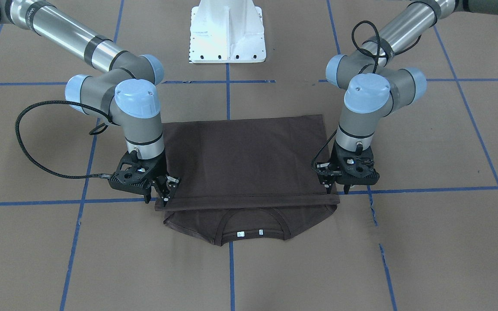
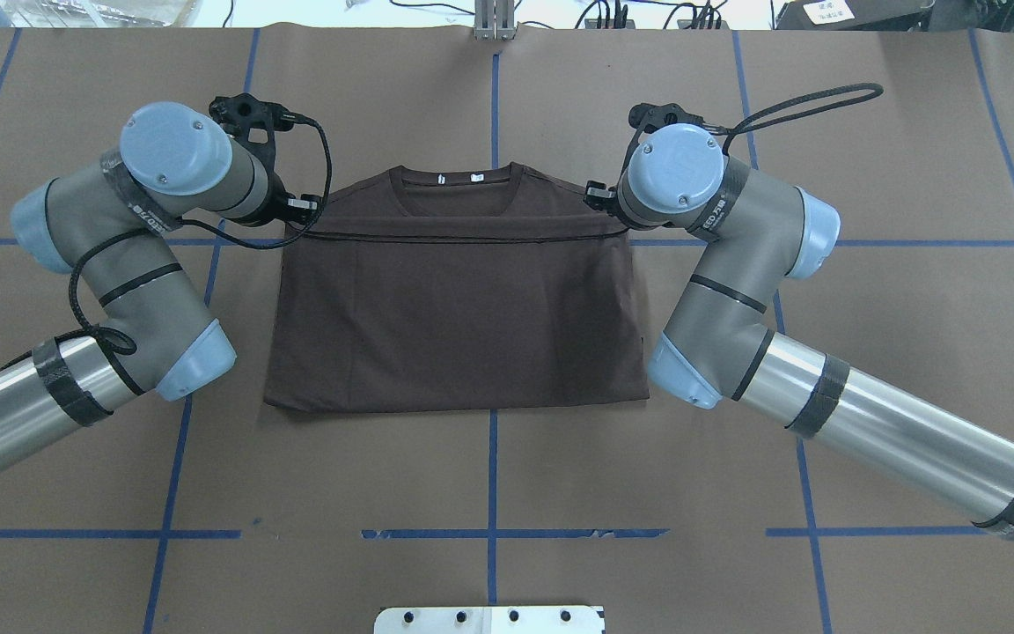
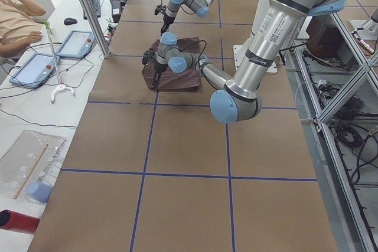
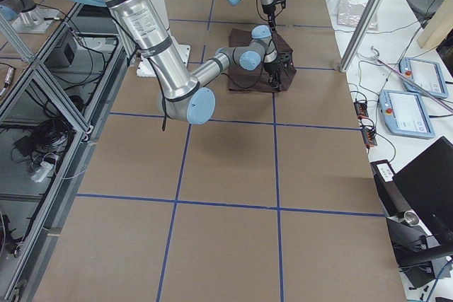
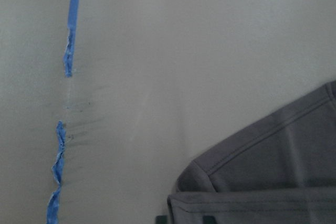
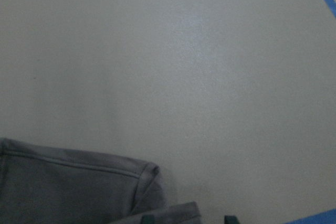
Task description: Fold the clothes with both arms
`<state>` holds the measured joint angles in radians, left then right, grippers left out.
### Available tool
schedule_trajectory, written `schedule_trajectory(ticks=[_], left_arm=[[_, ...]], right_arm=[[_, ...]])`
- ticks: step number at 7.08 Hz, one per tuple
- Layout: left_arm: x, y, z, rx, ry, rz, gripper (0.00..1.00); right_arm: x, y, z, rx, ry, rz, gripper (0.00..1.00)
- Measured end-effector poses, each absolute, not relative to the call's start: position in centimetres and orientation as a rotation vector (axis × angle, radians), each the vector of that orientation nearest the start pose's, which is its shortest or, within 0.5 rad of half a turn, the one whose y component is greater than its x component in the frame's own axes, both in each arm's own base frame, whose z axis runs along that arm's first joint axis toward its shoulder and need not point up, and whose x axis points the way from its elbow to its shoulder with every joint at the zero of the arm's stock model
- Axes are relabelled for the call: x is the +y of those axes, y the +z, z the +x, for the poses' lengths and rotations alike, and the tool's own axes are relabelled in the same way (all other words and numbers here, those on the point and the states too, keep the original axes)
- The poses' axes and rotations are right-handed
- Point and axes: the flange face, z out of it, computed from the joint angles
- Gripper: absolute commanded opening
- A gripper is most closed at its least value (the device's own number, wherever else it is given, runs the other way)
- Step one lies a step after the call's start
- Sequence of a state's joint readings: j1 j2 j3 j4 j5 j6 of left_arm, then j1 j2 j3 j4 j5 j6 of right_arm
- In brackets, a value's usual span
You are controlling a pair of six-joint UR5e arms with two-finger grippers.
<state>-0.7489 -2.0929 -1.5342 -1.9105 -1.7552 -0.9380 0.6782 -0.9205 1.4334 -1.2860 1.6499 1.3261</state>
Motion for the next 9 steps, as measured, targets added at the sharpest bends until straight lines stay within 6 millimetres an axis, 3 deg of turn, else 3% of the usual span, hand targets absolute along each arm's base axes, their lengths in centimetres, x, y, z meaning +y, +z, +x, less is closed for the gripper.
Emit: schedule_trajectory(ticks=[2,4,6,7,9], left_arm=[[-51.9,34.3,40.8,0.805,-0.009,0.384,1.00],[-44.4,36.4,39.7,0.913,-0.040,0.320,0.52],[-38.6,38.0,41.9,0.978,-0.137,0.228,0.48],[-37.1,38.2,42.9,0.986,-0.161,0.200,0.48],[-36.0,38.4,43.8,0.985,-0.171,0.184,0.48]], right_arm=[[-55.9,29.6,-47.0,-0.798,0.301,0.293,1.00],[-55.5,29.4,-46.2,-0.811,0.288,0.297,1.00],[-55.4,29.6,-46.0,-0.809,0.287,0.295,1.00],[-55.4,29.7,-46.0,-0.809,0.287,0.294,1.00],[-55.4,29.8,-46.0,-0.808,0.287,0.294,1.00]])
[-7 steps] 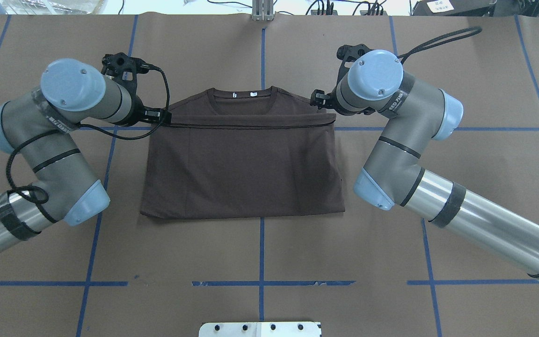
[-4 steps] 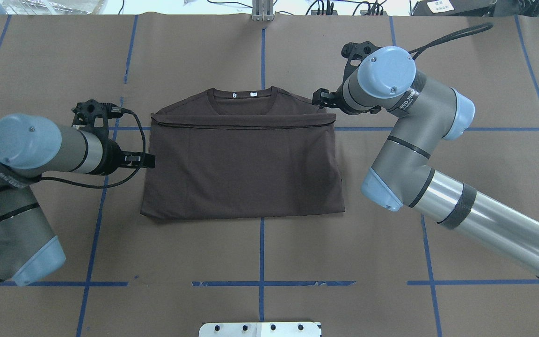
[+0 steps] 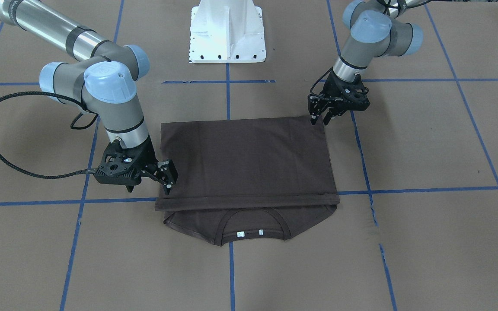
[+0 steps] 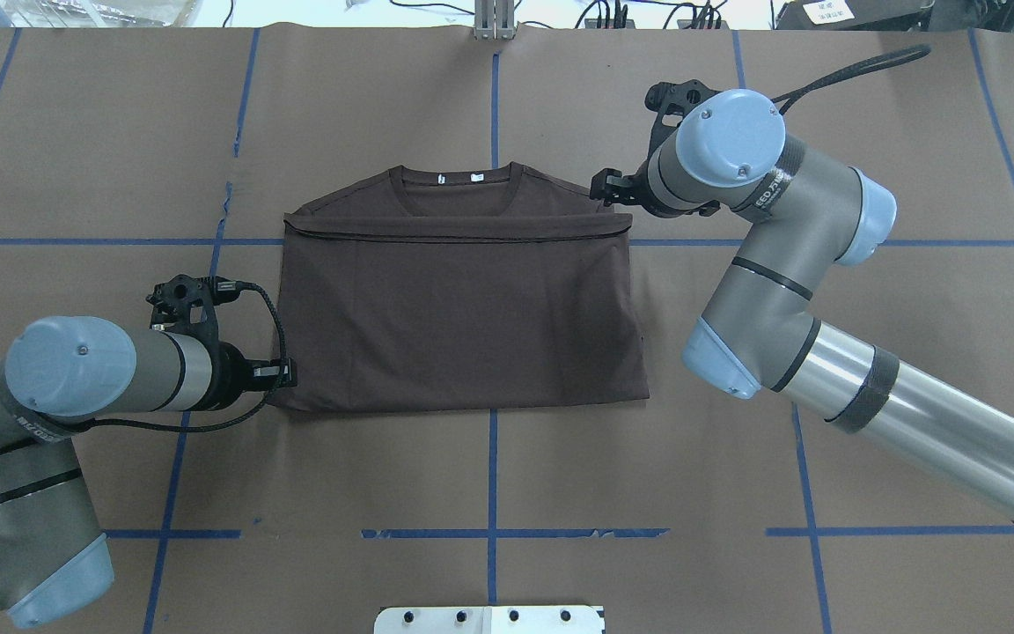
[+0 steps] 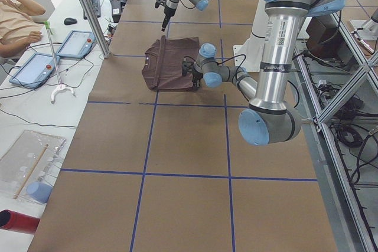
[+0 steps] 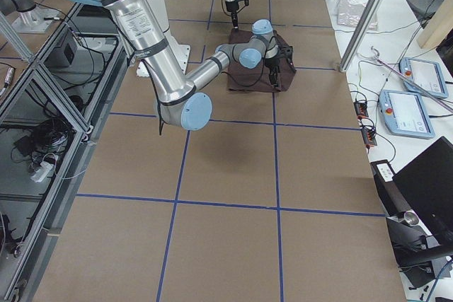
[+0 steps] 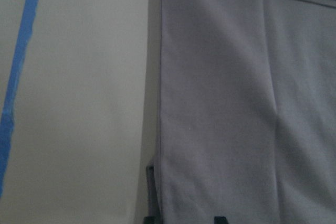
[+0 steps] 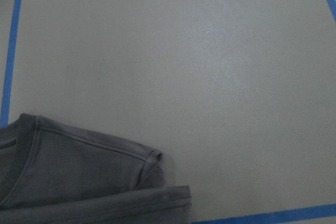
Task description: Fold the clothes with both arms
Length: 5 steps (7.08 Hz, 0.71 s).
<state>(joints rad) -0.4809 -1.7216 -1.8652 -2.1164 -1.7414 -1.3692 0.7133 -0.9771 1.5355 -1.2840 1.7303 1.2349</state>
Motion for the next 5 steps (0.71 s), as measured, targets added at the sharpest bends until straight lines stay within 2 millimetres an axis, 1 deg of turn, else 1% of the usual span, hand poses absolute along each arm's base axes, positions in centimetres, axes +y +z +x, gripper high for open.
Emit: schedule_trajectory(ticks=[2,3,4,5], left_arm=[[-35.3,38.7,44.4,0.979,-0.162,0.175,0.44],[-34.9,38.9,44.8,0.974,-0.156,0.172,0.24],[-34.6,39.1,45.2,0.968,-0.152,0.172,0.00],[-34.4,39.2,45.3,0.965,-0.150,0.172,0.00]], right_arm=[[-55.4,29.9,-45.9,-0.806,0.288,0.293,1.00],[-55.4,30.1,-45.9,-0.804,0.288,0.293,1.00],[-55.3,30.2,-45.9,-0.803,0.288,0.291,1.00],[-55.3,30.3,-45.9,-0.803,0.288,0.291,1.00]])
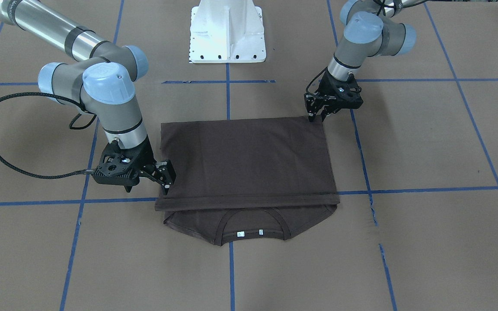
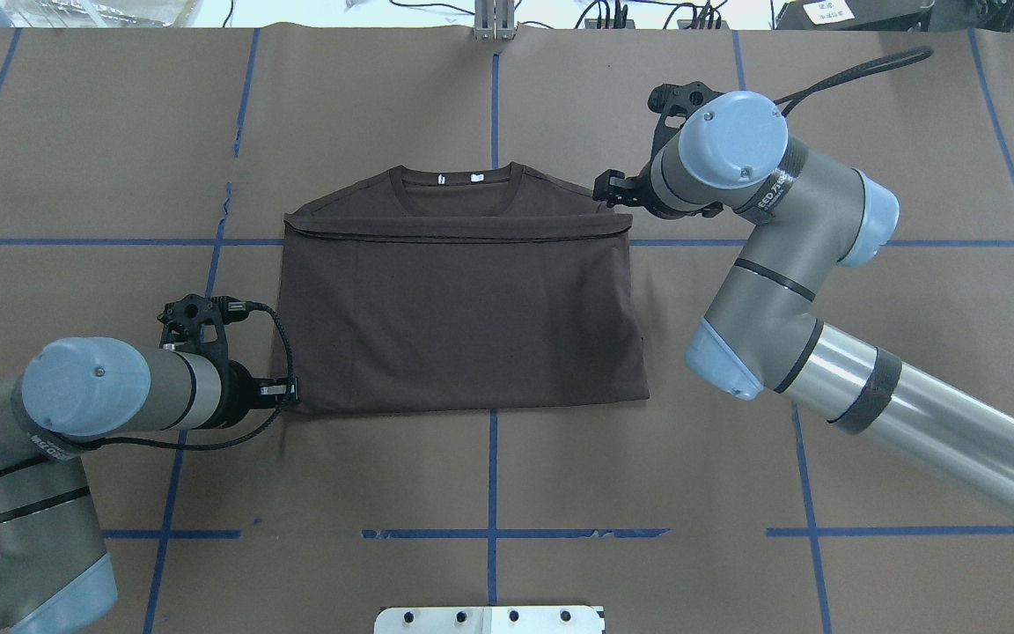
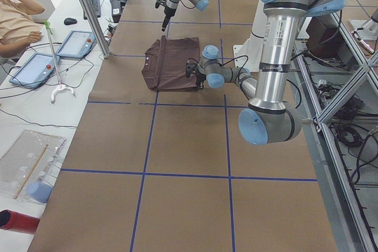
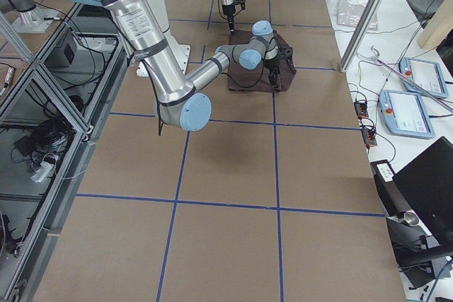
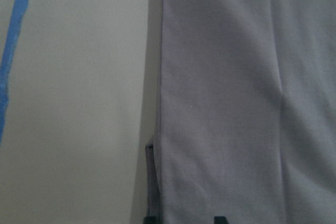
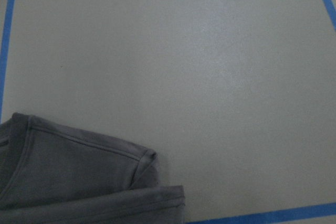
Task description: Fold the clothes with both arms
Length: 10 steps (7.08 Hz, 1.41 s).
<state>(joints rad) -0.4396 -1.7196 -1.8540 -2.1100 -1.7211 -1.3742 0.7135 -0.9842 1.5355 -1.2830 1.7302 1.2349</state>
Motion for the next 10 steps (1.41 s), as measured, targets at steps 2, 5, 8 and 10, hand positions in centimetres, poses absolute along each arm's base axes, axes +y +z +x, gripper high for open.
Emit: schedule_trajectory(ticks=[2,5,8,10], left_arm=[[-34.3,39.4,45.2,0.959,-0.147,0.173,0.00],[-38.5,42.0,41.9,0.882,-0.087,0.273,0.00],[-53.4,45.6,37.0,0.714,-0.066,0.430,0.00],[-66.1,44.6,38.9,0.661,-0.123,0.481,0.00]], right_arm=[[-55.3,30.3,-45.9,-0.802,0.288,0.290,1.00],[-55.3,30.4,-45.9,-0.801,0.288,0.291,1.00],[-55.3,30.3,-46.0,-0.801,0.289,0.294,1.00],[-55.1,29.7,-45.8,-0.812,0.293,0.299,1.00]])
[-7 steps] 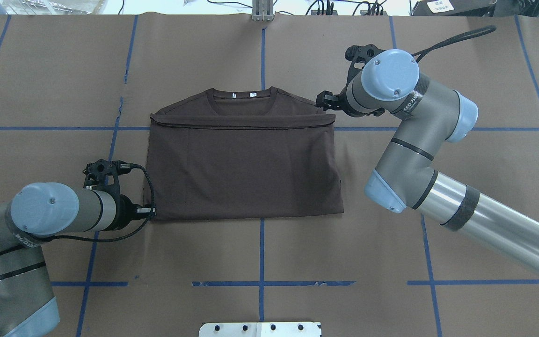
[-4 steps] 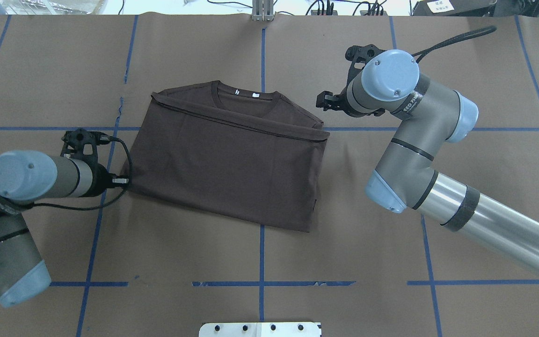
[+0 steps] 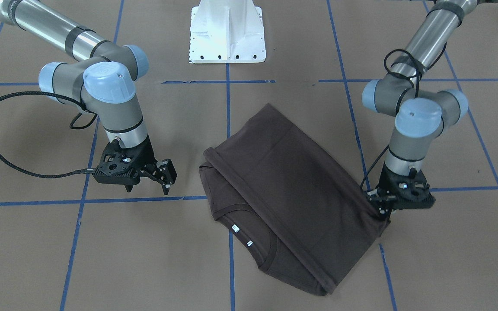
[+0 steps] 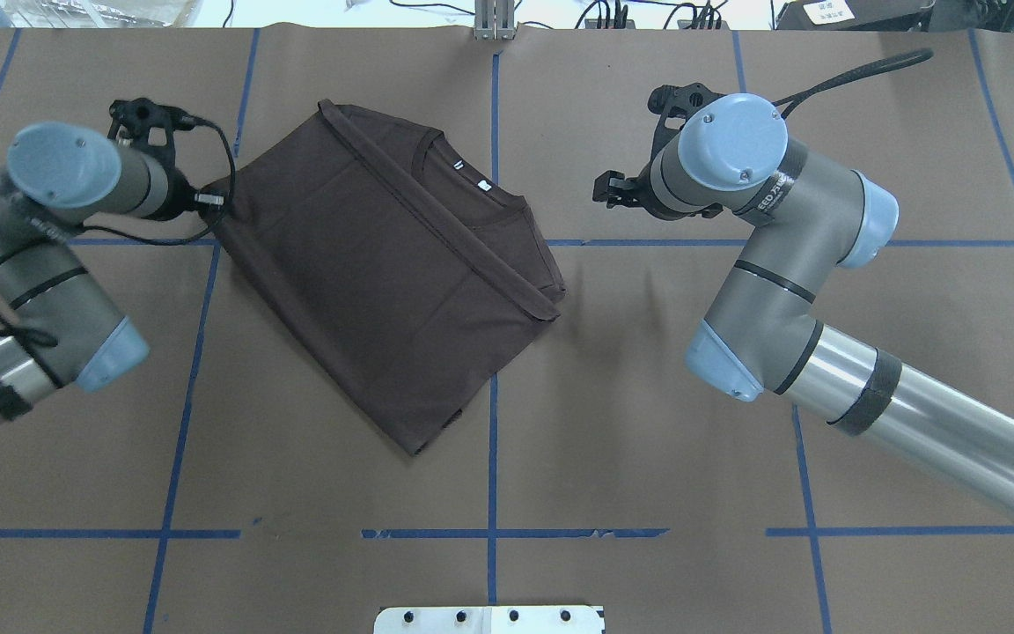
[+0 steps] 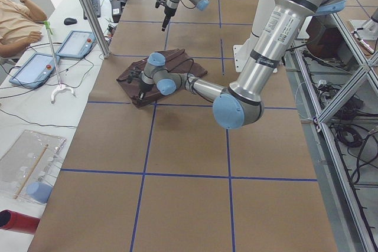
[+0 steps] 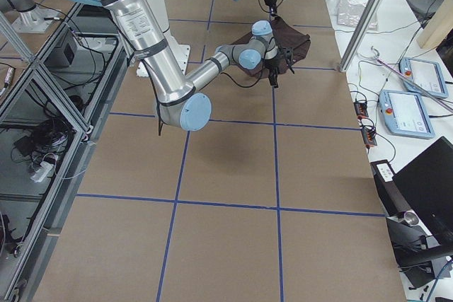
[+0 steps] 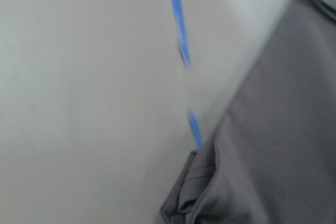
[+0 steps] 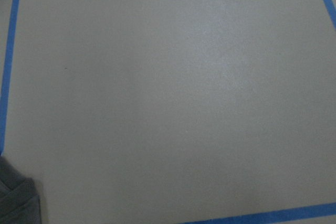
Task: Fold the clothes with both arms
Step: 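Hold the shirt corner with the left gripper while the right gripper presses the collar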
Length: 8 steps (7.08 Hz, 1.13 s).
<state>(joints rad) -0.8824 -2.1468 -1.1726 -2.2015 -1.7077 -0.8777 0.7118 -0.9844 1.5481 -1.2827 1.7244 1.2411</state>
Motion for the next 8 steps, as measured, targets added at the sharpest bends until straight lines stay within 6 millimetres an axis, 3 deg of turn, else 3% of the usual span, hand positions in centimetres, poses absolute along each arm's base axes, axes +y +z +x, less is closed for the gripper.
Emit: schedule_trajectory(ticks=[1,2,4,5,6,7,8], left_arm=[[-69.8,43.7,39.9,0.659,-0.142,0.509,0.00],[-71.8,43.0,40.2,0.658,-0.154,0.524,0.00],[-73.1,43.9,38.7,0.643,-0.158,0.537,0.03],[-73.1,45.4,37.3,0.628,-0.138,0.549,0.99],[-72.9,46.4,36.3,0.621,-0.112,0.564,1.00],[-72.5,45.9,35.7,0.635,-0.079,0.580,1.00],[-71.5,45.0,35.1,0.683,-0.039,0.578,1.00]], right_arm=[[-54.8,29.1,-45.5,-0.822,0.296,0.303,1.00],[-54.5,28.7,-45.4,-0.828,0.297,0.304,1.00],[-53.8,28.4,-46.2,-0.834,0.294,0.297,1.00],[-53.1,28.1,-47.1,-0.845,0.292,0.288,1.00],[-52.4,27.7,-48.0,-0.853,0.291,0.281,1.00],[-52.0,27.2,-48.8,-0.863,0.300,0.274,0.95],[-52.0,25.9,-49.9,-0.877,0.334,0.262,0.77]])
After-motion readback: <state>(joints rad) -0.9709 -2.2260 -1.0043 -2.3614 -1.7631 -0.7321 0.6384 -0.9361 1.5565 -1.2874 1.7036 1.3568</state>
